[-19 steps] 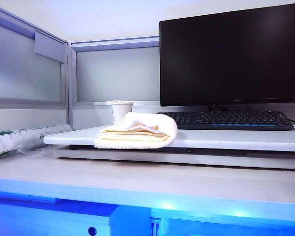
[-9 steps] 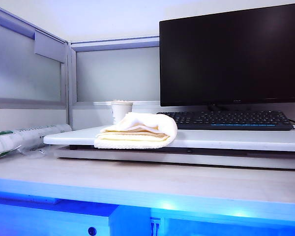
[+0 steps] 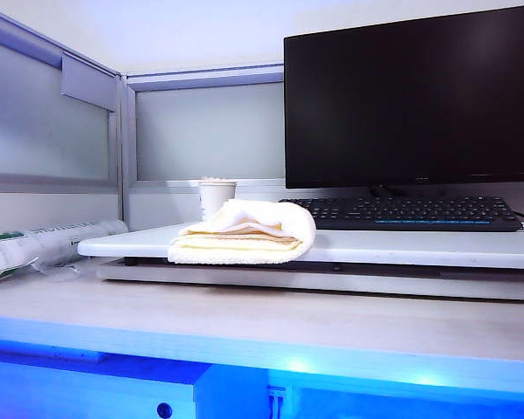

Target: Wipe the tabletop with a clean cloth to remove dust and stains.

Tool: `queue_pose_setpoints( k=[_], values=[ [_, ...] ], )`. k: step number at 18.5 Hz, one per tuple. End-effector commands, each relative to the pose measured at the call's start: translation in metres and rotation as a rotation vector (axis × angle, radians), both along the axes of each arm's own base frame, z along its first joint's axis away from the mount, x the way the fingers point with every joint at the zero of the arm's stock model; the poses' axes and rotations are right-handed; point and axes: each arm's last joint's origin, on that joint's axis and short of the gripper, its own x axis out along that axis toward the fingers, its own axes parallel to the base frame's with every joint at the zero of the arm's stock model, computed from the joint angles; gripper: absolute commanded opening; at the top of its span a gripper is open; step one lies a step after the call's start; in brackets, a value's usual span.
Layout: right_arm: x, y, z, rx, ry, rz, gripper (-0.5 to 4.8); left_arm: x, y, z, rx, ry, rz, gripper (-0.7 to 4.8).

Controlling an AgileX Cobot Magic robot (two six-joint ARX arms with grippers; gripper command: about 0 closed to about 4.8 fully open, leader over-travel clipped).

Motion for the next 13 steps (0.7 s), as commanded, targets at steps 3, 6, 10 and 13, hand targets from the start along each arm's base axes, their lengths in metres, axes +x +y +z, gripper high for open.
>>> queue_pose_setpoints(
  k=[3, 6, 10, 13],
  values=[
    [0.014, 0.001, 0.055, 0.049, 0.04, 0.105, 4.01, -0.002, -0.005, 0.003, -0.065, -0.004, -0.165, -0.06],
    [0.033, 0.0, 0.072, 0.099, 0.097, 0.162, 4.24, -0.003, -0.006, 0.003, -0.088, 0.004, -0.212, -0.06],
    [0.065, 0.004, 0.092, 0.116, 0.148, 0.231, 4.79, -0.003, -0.006, 0.003, -0.09, 0.003, -0.228, -0.06],
    [0.103, 0.031, 0.105, 0.101, 0.166, 0.344, 4.79, -0.003, -0.006, 0.004, -0.089, -0.001, -0.228, -0.06]
  ],
)
